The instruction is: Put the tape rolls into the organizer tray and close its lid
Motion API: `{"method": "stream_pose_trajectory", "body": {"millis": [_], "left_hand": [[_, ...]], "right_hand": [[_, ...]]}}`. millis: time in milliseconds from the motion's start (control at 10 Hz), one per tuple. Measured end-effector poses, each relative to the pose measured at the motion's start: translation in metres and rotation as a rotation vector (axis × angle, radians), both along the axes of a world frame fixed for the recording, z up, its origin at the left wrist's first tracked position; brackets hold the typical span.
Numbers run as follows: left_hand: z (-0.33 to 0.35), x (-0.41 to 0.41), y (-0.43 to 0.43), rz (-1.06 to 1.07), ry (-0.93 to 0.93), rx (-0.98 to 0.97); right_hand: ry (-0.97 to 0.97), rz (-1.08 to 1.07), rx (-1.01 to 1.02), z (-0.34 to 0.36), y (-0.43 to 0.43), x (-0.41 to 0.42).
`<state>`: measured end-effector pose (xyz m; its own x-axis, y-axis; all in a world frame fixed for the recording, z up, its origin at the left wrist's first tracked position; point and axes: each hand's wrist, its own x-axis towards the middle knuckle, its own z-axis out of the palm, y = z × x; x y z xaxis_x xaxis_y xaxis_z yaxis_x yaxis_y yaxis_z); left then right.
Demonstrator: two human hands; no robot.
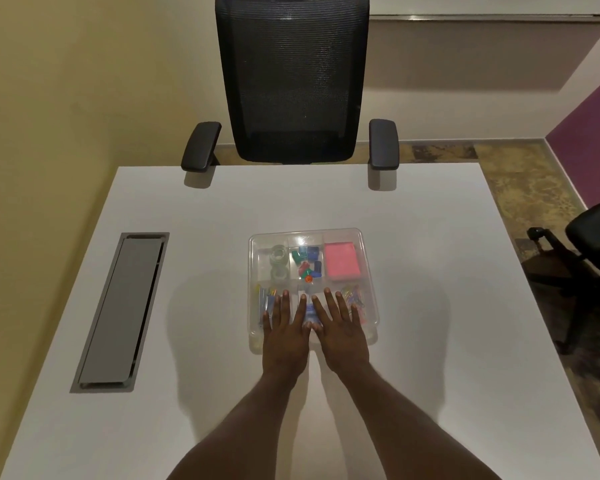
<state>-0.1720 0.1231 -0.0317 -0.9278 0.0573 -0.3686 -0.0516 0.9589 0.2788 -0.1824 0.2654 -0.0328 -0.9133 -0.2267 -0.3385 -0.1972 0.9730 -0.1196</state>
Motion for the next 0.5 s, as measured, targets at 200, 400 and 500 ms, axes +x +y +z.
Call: {"method": "stream_pose_trajectory", "body": {"millis": [200,400,500], "left_hand": [[0.005,0.002,-0.007,-0.039,0.012,0.007],[0.015,0.026,-0.016,-0.018,0.161,0.052],[0.019,0.040,-0.016,0.002,0.261,0.135]], "right_hand": [[0.125,-0.089,-0.173,0.023,-0.001,0.007],[0.489,-0.010,-0.085,0.027,0.006,0.032],[0.522,0.003,-0.066,0.038,0.001,0.036]]}}
